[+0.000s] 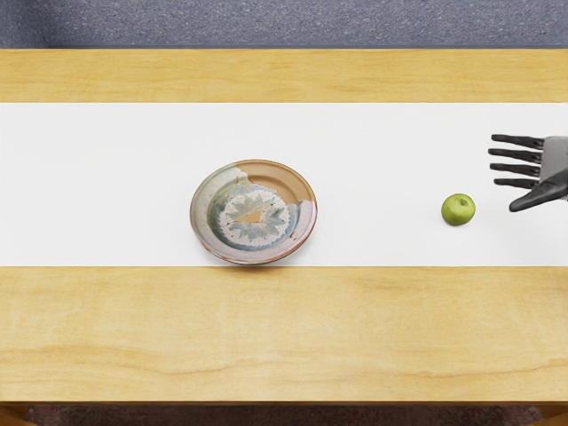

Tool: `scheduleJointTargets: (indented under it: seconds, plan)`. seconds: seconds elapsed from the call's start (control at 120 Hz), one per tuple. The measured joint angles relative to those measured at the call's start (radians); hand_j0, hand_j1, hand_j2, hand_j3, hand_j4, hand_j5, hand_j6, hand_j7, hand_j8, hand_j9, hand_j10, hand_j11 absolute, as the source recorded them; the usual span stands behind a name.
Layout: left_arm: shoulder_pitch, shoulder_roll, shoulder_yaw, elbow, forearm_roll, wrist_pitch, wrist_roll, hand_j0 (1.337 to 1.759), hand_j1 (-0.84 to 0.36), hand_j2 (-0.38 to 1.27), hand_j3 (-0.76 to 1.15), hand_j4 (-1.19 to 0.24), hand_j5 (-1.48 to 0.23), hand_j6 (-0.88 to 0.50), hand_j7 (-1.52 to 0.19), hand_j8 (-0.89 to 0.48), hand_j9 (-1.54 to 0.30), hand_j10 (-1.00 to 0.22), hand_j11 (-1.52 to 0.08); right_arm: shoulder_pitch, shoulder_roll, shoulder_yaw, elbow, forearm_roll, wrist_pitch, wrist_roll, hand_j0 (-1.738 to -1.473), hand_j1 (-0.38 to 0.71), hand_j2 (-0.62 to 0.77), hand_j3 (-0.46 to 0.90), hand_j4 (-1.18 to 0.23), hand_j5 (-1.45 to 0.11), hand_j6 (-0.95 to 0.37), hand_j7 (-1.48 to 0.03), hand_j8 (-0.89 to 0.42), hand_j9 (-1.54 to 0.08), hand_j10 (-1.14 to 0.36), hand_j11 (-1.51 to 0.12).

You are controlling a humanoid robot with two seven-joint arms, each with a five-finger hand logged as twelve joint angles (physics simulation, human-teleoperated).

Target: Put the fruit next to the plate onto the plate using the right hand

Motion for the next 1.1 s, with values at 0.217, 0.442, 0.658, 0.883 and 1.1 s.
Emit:
scheduleJointTargets:
  seconds: [0.217,0.442,0.658,0.883,1.1]
  plan:
    - [0.001,0.000,0.000,0.000,0.000,0.000,0.000,1.658,0.34,0.00,0.00,-0.01,-0.01,-0.01,-0.01,-0.01,-0.01,-0.01,-0.01,0.018,0.031,0.002,-0.009,-0.068,-0.180,-0.035,-1.658,-0.35,0.00,0.00,0.00,0.00,0.00,0.00,0.00,0.00,0.00,0.00]
    - [0.001,0.000,0.000,0.000,-0.001,0.000,0.000,1.658,0.34,0.00,0.00,-0.01,-0.01,-0.01,-0.01,-0.01,-0.01,-0.01,-0.01,0.074,0.132,0.016,-0.011,-0.361,-0.215,-0.045,-1.658,-0.35,0.00,0.00,0.00,0.00,0.00,0.00,0.00,0.00,0.00,0.00]
    - [0.002,0.000,-0.001,0.000,-0.001,0.000,0.000,1.658,0.34,0.00,0.00,-0.01,-0.01,-0.01,-0.01,-0.01,-0.01,-0.01,-0.01,0.108,0.177,0.020,-0.026,-0.518,-0.204,-0.104,-1.658,-0.35,0.00,0.00,0.00,0.00,0.00,0.00,0.00,0.00,0.00,0.00]
    - [0.003,0.000,-0.001,0.000,-0.001,0.000,0.000,1.658,0.34,0.00,0.00,-0.01,-0.01,-0.01,-0.01,-0.01,-0.01,-0.01,-0.01,0.117,0.188,0.014,-0.045,-0.679,-0.174,-0.195,-1.658,-0.35,0.00,0.00,0.00,0.00,0.00,0.00,0.00,0.00,0.00,0.00]
    - [0.002,0.000,-0.001,0.001,-0.002,0.000,0.000,1.658,0.34,0.00,0.00,-0.01,-0.01,-0.01,-0.01,-0.01,-0.01,-0.01,-0.01,0.168,0.365,0.016,-0.051,-0.823,-0.244,-0.316,-1.658,-0.35,0.00,0.00,0.00,0.00,-0.01,0.00,0.00,0.00,0.00,0.00]
